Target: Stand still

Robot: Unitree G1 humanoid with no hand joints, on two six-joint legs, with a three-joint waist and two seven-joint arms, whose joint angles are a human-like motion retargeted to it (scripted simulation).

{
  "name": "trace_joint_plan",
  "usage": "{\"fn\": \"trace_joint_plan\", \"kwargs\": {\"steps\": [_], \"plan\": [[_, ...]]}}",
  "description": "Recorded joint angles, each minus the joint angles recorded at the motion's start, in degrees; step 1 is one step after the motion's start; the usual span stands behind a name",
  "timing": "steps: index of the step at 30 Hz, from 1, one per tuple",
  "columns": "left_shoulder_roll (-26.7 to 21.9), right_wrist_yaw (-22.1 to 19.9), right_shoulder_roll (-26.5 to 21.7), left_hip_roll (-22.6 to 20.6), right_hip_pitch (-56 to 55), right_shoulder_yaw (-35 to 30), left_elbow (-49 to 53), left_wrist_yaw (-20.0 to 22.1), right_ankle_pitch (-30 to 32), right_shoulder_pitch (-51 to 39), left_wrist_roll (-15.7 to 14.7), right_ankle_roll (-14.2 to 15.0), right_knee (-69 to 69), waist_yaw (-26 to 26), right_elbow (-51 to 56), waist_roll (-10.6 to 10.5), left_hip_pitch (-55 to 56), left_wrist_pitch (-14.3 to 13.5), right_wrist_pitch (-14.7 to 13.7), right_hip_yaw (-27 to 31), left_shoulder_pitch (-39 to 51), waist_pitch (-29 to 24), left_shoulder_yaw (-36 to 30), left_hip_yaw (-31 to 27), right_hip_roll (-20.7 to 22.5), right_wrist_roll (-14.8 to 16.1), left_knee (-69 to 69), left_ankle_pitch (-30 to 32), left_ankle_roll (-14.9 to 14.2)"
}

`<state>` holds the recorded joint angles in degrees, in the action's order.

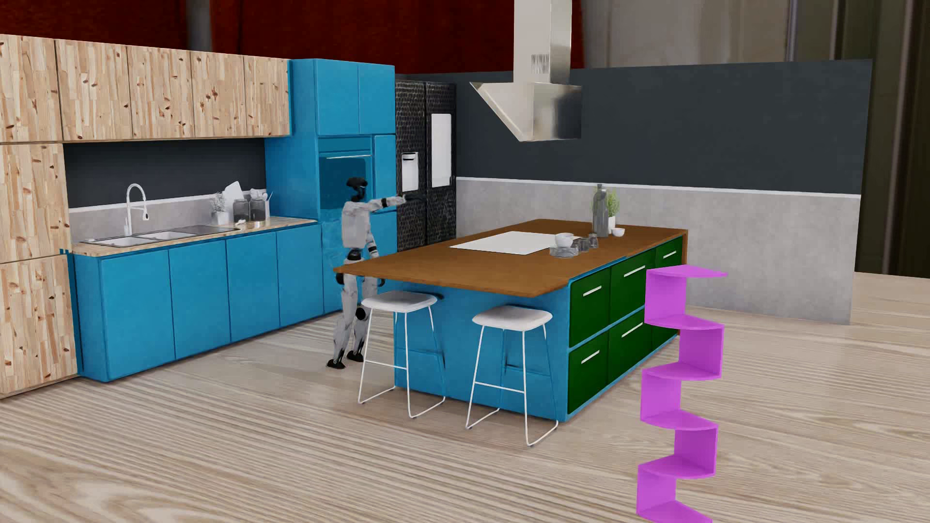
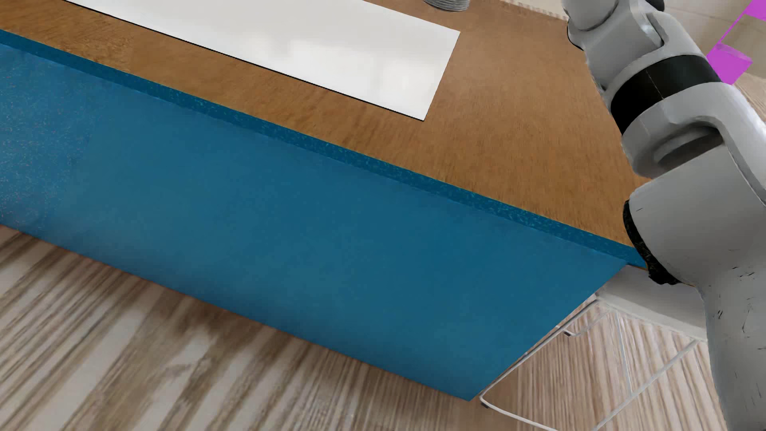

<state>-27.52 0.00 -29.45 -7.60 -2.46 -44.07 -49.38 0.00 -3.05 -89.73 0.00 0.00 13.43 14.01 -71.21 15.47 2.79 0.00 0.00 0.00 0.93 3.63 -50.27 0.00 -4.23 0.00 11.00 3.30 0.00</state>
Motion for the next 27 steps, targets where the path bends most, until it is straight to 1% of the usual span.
{"fn": "trace_joint_plan", "kwargs": {"steps": [12,13,14,16,18,19,20,21,22,23,25,26,27], "plan": [[-0.7,0.0,0.4,0.0,-0.7,0.7,-0.3,0.0,0.4,-0.3,0.0,0.0,0.3,-0.1,0.2,-0.7,0.2,0.0,0.0,0.0,0.4,-0.2,-0.8,0.0,0.0,0.0,-0.6,1.1,0.0],[-0.6,0.0,0.3,0.0,-0.7,2.2,-0.3,0.0,0.4,-0.1,0.0,0.0,0.3,-0.2,0.8,-0.8,0.3,0.0,0.0,0.0,0.5,-0.2,-0.8,0.0,0.0,0.0,-0.6,1.0,0.0],[-0.3,0.0,0.2,0.0,-0.8,7.5,-0.2,0.0,0.7,1.6,0.0,0.0,0.3,-0.4,3.9,-1.1,0.4,0.0,0.0,0.0,0.4,-0.2,-0.4,0.0,0.0,0.0,-0.4,0.7,0.0],[1.1,0.0,1.4,0.1,-1.2,19.3,0.4,0.0,1.8,9.8,0.0,0.0,0.3,-2.4,18.1,-2.5,0.8,0.0,0.0,0.0,-1.1,0.8,1.4,0.0,0.2,0.0,0.0,-0.5,0.0],[3.6,0.0,5.5,0.3,-2.1,26.4,1.2,0.0,5.2,21.7,0.0,0.0,0.8,-5.4,35.1,-5.4,0.9,0.0,0.0,0.0,-3.5,1.7,3.3,0.0,0.9,0.0,0.1,-1.6,0.0],[5.3,0.0,8.1,0.4,-2.6,28.3,1.3,0.0,7.4,29.1,0.0,0.0,-0.7,-6.8,43.6,-7.2,0.9,0.0,0.0,0.0,-4.6,2.1,3.9,0.0,1.1,0.0,0.4,-2.2,0.0],[6.8,0.0,10.6,0.4,-2.8,28.8,1.5,0.0,-0.1,37.3,0.0,0.0,10.5,-8.1,50.9,-8.9,0.8,0.0,0.0,0.0,-5.7,2.4,4.4,0.0,1.2,0.0,0.8,-2.9,0.0],[7.8,0.0,12.6,0.6,-3.0,27.7,1.6,0.0,-3.1,45.8,0.0,0.0,10.9,-9.3,56.2,-10.1,0.8,0.0,0.0,0.0,-6.7,2.7,4.7,0.0,1.3,0.0,1.1,-3.4,0.0],[8.5,0.0,13.6,0.7,-3.1,25.1,1.9,0.0,-3.4,54.0,0.0,0.0,11.0,-10.3,59.3,-11.1,0.8,0.0,0.0,0.0,-7.4,2.9,4.9,0.0,1.6,0.0,1.4,-3.7,0.0],[9.0,0.0,14.0,0.6,-3.2,21.7,2.1,0.0,-3.7,61.3,0.0,0.0,11.0,-11.0,59.7,-11.7,1.0,0.0,0.0,0.0,-7.8,3.1,4.8,0.0,1.6,0.0,1.6,-3.8,0.0],[9.6,0.0,13.1,0.4,-2.9,13.8,2.3,0.0,-3.8,72.9,0.0,0.0,12.7,-11.8,55.8,-12.4,0.9,0.0,0.0,0.0,-8.5,3.4,5.1,0.0,1.2,0.0,1.5,-3.6,0.0],[9.8,0.0,12.0,0.4,-2.8,9.7,2.0,0.0,6.8,77.3,0.0,0.0,0.9,-12.2,53.3,-12.6,0.9,0.0,0.0,0.0,-8.3,3.4,5.1,0.0,1.0,0.0,1.5,-3.4,0.0],[9.8,0.0,11.1,0.3,-2.6,6.0,1.7,0.0,9.5,81.1,0.0,0.0,0.8,-12.5,49.8,-12.6,1.0,0.0,0.0,0.0,-8.0,3.5,4.9,0.0,0.8,0.0,1.5,-3.3,0.0]]}}
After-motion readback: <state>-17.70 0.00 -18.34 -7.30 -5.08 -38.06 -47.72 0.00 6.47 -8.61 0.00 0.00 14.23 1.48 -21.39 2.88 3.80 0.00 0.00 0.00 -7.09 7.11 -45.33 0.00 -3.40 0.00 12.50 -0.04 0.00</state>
